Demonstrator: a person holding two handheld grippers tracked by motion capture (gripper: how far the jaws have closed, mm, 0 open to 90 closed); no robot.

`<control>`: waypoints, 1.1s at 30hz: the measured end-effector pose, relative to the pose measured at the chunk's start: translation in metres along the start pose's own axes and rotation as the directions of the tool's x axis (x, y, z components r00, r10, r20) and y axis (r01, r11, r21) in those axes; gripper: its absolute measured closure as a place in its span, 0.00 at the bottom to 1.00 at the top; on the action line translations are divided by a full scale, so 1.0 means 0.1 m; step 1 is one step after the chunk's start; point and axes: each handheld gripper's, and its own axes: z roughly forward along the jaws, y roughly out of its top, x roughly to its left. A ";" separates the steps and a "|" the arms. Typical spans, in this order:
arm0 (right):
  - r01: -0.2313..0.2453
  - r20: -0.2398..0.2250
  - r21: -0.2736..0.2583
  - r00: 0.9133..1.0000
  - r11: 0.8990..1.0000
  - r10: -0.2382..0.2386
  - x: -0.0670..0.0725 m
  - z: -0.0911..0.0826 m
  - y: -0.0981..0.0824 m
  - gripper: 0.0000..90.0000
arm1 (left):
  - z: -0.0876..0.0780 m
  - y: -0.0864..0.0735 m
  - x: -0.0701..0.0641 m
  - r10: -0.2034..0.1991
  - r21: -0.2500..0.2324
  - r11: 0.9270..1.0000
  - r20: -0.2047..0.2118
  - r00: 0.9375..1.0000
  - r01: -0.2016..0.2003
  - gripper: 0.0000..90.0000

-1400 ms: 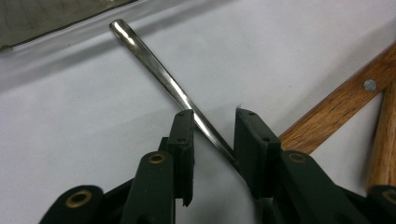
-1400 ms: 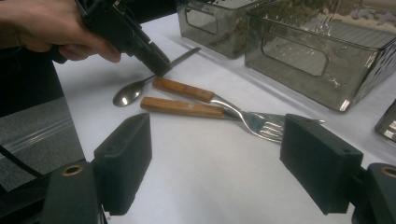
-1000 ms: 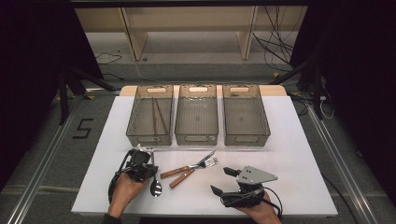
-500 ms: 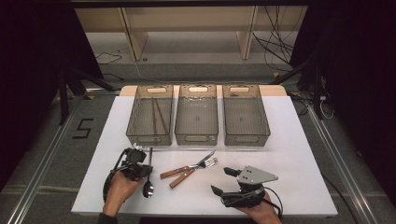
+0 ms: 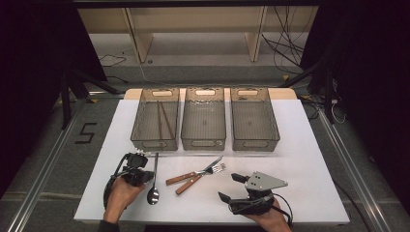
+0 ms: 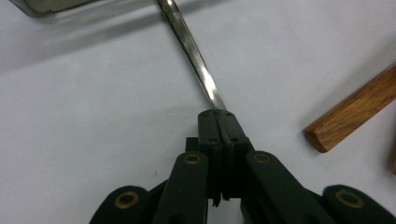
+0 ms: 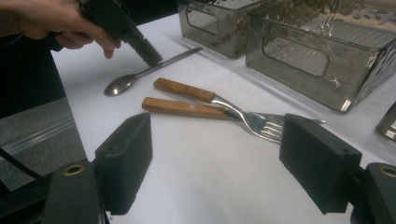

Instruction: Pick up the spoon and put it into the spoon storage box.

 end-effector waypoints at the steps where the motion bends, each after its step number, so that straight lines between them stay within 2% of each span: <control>1: 0.002 0.000 0.000 1.000 1.000 -0.002 0.00 0.00 0.00 0.29 | -0.01 0.00 0.00 -0.002 -0.003 1.000 0.011 1.000 0.002 0.92; 4: 0.000 0.000 0.000 1.000 1.000 0.000 0.00 0.00 0.00 0.29 | -0.04 0.01 -0.01 -0.012 -0.014 1.000 0.017 1.000 0.012 0.90; 7: 0.002 0.000 -0.001 1.000 1.000 -0.002 0.00 0.00 0.00 0.29 | -0.02 0.02 -0.04 -0.010 -0.004 1.000 0.030 1.000 0.010 0.81; 11: 0.003 -0.002 0.001 1.000 1.000 -0.003 0.00 0.00 0.00 0.29 | 0.03 0.02 -0.08 0.016 0.031 0.999 0.000 1.000 -0.016 0.77; 14: 0.003 0.000 0.001 1.000 1.000 -0.003 0.00 0.00 0.00 0.29 | 0.03 0.03 -0.11 0.032 0.039 0.999 -0.008 0.999 -0.032 0.75; 17: 0.001 -0.001 0.001 1.000 1.000 -0.001 0.00 0.00 0.00 0.29 | 0.05 0.04 -0.17 0.061 0.050 0.997 -0.041 0.997 -0.059 0.74; 20: 0.002 -0.002 0.000 1.000 1.000 -0.002 0.01 0.01 0.00 0.29 | 0.05 0.05 -0.21 0.078 0.059 0.995 -0.060 0.995 -0.074 0.75; 25: 0.003 -0.001 0.000 1.000 1.000 -0.003 0.01 0.00 0.00 0.29 | 0.06 0.06 -0.21 0.080 0.062 0.995 -0.056 0.995 -0.077 0.82; 33: -0.002 -0.001 -0.003 1.000 1.000 0.002 0.01 -0.01 0.00 0.30 | 0.05 0.06 -0.19 0.073 0.063 0.996 -0.042 0.996 -0.070 0.87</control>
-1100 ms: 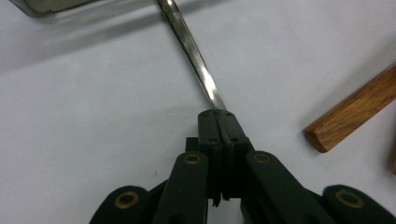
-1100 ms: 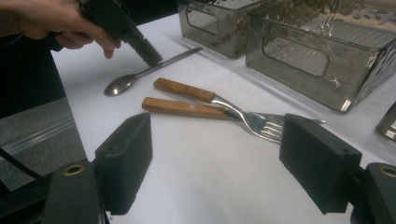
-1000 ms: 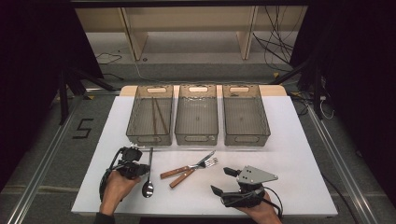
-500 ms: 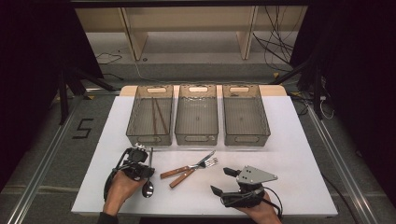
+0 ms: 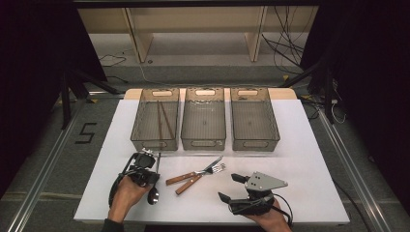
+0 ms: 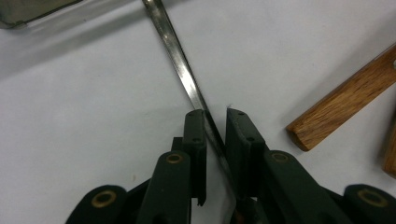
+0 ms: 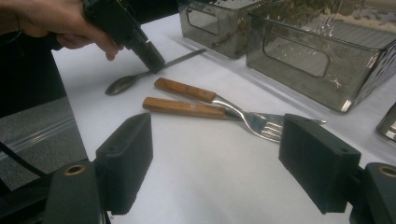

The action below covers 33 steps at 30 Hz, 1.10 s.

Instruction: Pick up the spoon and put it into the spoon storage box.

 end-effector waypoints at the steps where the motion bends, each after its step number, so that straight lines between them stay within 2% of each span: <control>1: 0.001 -0.001 0.000 1.000 1.000 -0.001 0.00 0.00 0.00 0.30 | 0.00 0.00 0.00 -0.002 -0.002 1.000 0.003 1.000 0.002 0.88; 12: -0.002 -0.005 -0.001 1.000 1.000 0.002 0.00 0.00 0.00 0.30 | -0.06 -0.01 0.09 -0.026 -0.024 0.999 0.032 0.999 0.027 0.92; 18: -0.003 -0.006 -0.003 1.000 1.000 0.003 -0.01 -0.01 0.00 0.30 | -0.09 -0.01 0.12 -0.031 -0.031 0.999 0.027 0.999 0.032 0.95; 21: -0.004 -0.007 -0.001 1.000 1.000 0.004 0.00 0.00 0.00 0.30 | -0.09 -0.01 0.15 -0.052 -0.036 0.998 0.047 0.998 0.053 0.96; 23: -0.005 -0.008 0.000 1.000 1.000 0.005 0.00 0.00 0.00 0.30 | -0.09 -0.01 0.14 -0.039 -0.029 0.999 0.040 0.998 0.040 0.96; 25: -0.005 -0.007 0.000 1.000 1.000 0.005 0.00 0.00 0.00 0.30 | -0.09 -0.01 0.14 -0.049 -0.034 0.998 0.036 0.998 0.051 0.95; 33: -0.004 -0.004 -0.002 1.000 1.000 0.004 -0.01 -0.01 0.00 0.30 | -0.10 -0.01 0.13 -0.034 -0.034 0.999 0.014 0.999 0.035 0.95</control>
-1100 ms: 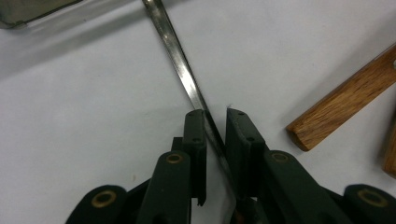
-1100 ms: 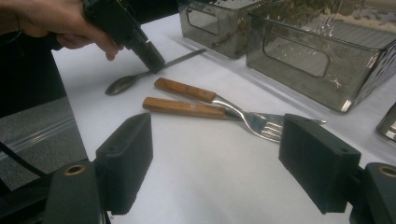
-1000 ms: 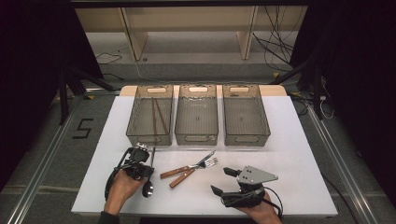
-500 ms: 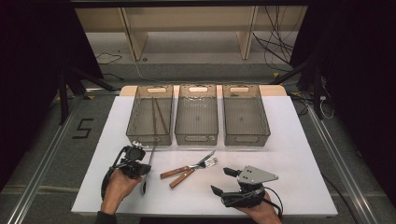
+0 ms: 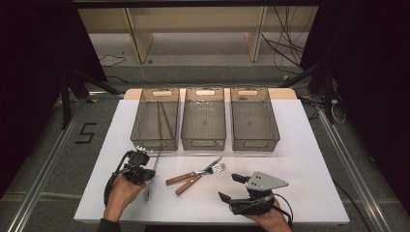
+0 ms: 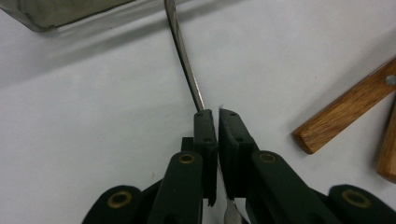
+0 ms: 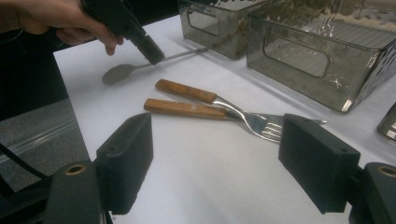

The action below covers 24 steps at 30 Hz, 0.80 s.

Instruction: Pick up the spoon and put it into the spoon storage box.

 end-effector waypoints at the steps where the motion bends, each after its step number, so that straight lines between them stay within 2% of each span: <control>1: 0.000 0.000 0.000 1.000 1.000 0.000 0.00 0.00 0.00 0.30 | 0.00 0.00 0.00 0.002 -0.001 1.000 -0.003 1.000 -0.002 0.95; 7: 0.001 0.001 0.000 1.000 1.000 -0.001 0.00 0.00 0.00 0.30 | 0.02 0.00 -0.01 0.002 -0.004 1.000 -0.004 1.000 -0.002 0.93; 10: 0.001 0.002 0.000 1.000 1.000 -0.001 0.00 0.00 0.00 0.30 | 0.02 0.00 -0.01 0.004 -0.001 1.000 -0.020 1.000 -0.004 0.93; 16: -0.001 0.001 -0.002 1.000 1.000 0.001 0.00 -0.01 0.00 0.30 | 0.05 0.00 -0.01 0.001 0.002 1.000 0.002 1.000 -0.001 0.92; 19: -0.002 0.002 -0.002 1.000 1.000 0.002 0.00 -0.01 0.00 0.30 | 0.05 0.01 -0.02 0.008 0.009 1.000 -0.015 1.000 -0.008 0.91; 24: -0.005 0.003 -0.004 1.000 1.000 0.005 0.00 -0.01 0.00 0.30 | 0.04 0.01 -0.01 -0.003 0.008 1.000 -0.010 1.000 0.003 0.93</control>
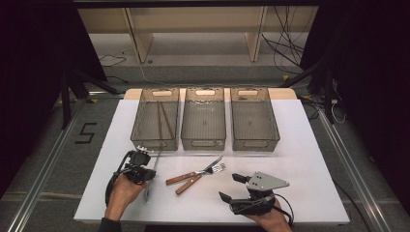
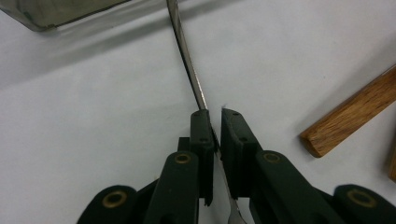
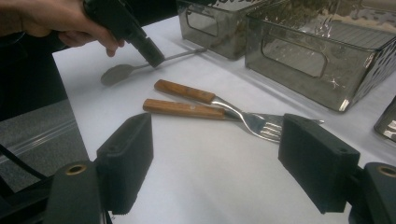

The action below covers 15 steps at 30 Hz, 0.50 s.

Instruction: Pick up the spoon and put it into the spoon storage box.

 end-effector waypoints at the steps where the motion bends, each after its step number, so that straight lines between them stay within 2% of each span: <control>1: 0.001 0.000 0.000 1.000 1.000 -0.001 0.00 0.00 0.00 0.30 | -0.01 0.00 0.01 0.003 0.004 1.000 -0.001 1.000 -0.003 0.93; 2: 0.000 0.001 0.000 1.000 1.000 0.000 0.00 0.00 0.00 0.30 | -0.01 0.00 0.02 0.002 0.000 1.000 -0.004 1.000 -0.002 0.94; 3: 0.001 0.000 0.000 1.000 1.000 -0.001 0.00 0.00 0.00 0.30 | -0.02 0.00 0.03 -0.003 -0.005 1.000 0.018 1.000 0.003 0.98; 4: 0.001 0.001 0.000 1.000 1.000 -0.001 0.00 0.00 0.00 0.30 | -0.01 -0.01 0.03 0.003 -0.006 1.000 0.019 1.000 -0.003 0.99; 11: 0.002 0.002 0.001 1.000 1.000 -0.002 0.00 0.00 0.00 0.30 | -0.03 -0.01 0.04 0.017 -0.006 1.000 0.020 1.000 -0.017 1.00; 15: 0.000 0.003 -0.001 1.000 1.000 0.000 -0.01 0.00 0.00 0.30 | -0.08 0.00 0.03 0.021 -0.025 1.000 0.034 0.999 -0.020 1.00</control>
